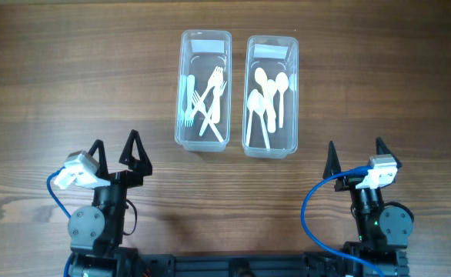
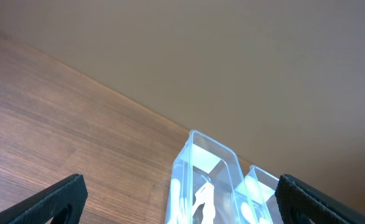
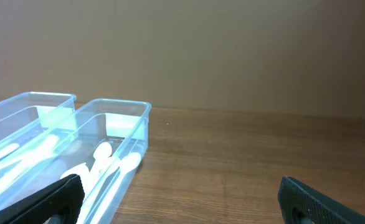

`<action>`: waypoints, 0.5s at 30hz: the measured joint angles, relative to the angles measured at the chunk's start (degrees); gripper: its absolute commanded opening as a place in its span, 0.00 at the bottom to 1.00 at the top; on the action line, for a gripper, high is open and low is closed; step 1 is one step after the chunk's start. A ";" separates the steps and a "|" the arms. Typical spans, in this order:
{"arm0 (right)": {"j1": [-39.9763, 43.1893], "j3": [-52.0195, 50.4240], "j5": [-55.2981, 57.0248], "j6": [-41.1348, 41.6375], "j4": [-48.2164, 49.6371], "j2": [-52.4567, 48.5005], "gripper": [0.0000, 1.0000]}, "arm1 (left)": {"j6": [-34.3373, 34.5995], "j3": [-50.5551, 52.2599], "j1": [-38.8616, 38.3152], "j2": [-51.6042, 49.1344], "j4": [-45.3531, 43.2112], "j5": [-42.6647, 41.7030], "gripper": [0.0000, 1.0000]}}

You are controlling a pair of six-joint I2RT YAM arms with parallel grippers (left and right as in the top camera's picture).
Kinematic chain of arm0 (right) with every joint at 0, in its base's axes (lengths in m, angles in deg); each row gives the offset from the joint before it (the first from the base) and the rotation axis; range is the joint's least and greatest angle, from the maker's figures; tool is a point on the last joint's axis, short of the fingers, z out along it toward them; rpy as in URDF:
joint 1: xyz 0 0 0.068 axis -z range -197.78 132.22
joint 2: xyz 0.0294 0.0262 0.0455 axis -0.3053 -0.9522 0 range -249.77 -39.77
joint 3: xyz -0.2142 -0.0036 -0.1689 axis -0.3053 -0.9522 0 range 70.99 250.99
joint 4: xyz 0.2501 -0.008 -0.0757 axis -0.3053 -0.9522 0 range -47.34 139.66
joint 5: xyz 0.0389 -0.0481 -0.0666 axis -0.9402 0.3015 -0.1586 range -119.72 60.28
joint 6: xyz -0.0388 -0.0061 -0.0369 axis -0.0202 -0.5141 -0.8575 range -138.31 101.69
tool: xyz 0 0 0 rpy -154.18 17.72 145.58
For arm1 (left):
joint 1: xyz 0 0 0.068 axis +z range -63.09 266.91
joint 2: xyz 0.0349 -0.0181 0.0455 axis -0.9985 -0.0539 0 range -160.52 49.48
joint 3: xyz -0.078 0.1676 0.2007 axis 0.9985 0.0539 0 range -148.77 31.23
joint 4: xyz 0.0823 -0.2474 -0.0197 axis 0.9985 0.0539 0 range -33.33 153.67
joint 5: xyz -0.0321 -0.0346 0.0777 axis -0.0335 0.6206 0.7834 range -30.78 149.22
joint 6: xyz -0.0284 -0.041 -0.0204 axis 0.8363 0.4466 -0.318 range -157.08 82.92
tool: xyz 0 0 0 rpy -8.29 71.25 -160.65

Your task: Pack container

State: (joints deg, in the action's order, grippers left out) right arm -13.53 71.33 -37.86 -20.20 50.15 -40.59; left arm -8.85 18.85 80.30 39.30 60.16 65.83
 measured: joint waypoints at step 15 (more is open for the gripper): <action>0.00 0.00 0.00 -0.39 0.00 0.00 1.00 | 0.04 7.17 5.84 8.79 -0.11 -3.02 1.00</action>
State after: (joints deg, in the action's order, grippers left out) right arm -13.53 71.33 -37.86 -20.59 50.15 -40.59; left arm -8.81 26.02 86.13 48.09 60.05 62.82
